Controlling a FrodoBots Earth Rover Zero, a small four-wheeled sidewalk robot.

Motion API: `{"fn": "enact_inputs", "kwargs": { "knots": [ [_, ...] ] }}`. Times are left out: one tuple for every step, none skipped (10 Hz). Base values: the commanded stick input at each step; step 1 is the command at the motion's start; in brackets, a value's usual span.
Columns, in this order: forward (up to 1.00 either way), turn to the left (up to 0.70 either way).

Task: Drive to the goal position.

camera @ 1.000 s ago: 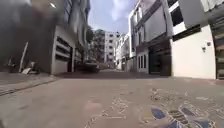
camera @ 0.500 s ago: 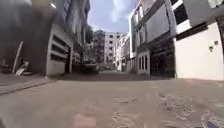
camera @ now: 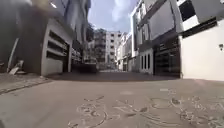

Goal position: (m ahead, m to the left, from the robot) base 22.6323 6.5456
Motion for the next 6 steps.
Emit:
{"fn": "enact_inputs", "kwargs": {
  "knots": [
    [1.0, 0.06],
    [1.0, 0.06],
    [1.0, 0.06],
    [1.0, 0.06],
    [1.0, 0.13],
    [1.0, 0.38]
  ]
}}
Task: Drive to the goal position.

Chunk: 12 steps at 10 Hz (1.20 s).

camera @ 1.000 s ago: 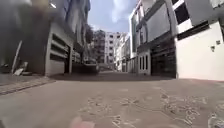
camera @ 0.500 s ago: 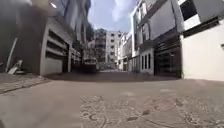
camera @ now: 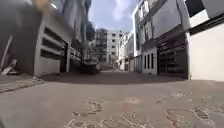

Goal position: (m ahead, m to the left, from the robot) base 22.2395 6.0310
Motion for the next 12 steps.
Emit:
{"fn": "enact_inputs", "kwargs": {
  "knots": [
    [1.0, 0.46],
    [1.0, 0.46],
    [1.0, 0.46],
    [1.0, 0.46],
    [1.0, 0.46],
    [1.0, 0.19],
    [1.0, 0.06],
    [1.0, 0.06],
    [1.0, 0.06],
    [1.0, -0.34],
    [1.0, -0.34],
    [1.0, -0.34]
  ]
}}
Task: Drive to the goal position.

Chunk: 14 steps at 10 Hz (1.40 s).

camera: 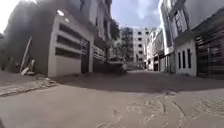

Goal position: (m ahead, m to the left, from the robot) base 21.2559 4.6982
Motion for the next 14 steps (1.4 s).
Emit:
{"fn": "enact_inputs", "kwargs": {
  "knots": [
    [1.0, -0.34],
    [1.0, -0.34],
    [1.0, -0.34],
    [1.0, -0.34],
    [1.0, -0.34],
    [1.0, -0.34],
    [1.0, -0.34],
    [1.0, -0.34],
    [1.0, -0.34],
    [1.0, -0.19],
    [1.0, 0.06],
    [1.0, 0.06],
    [1.0, 0.06],
    [1.0, 0.06]
  ]
}}
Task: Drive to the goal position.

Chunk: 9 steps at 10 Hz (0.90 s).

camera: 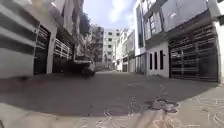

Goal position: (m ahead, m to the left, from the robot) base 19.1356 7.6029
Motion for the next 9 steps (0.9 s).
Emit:
{"fn": "enact_inputs", "kwargs": {
  "knots": [
    [1.0, 0.06],
    [1.0, 0.06],
    [1.0, 0.06],
    [1.0, 0.06],
    [1.0, 0.06],
    [1.0, 0.06],
    [1.0, 0.06],
    [1.0, 0.06],
    [1.0, 0.06]
  ]
}}
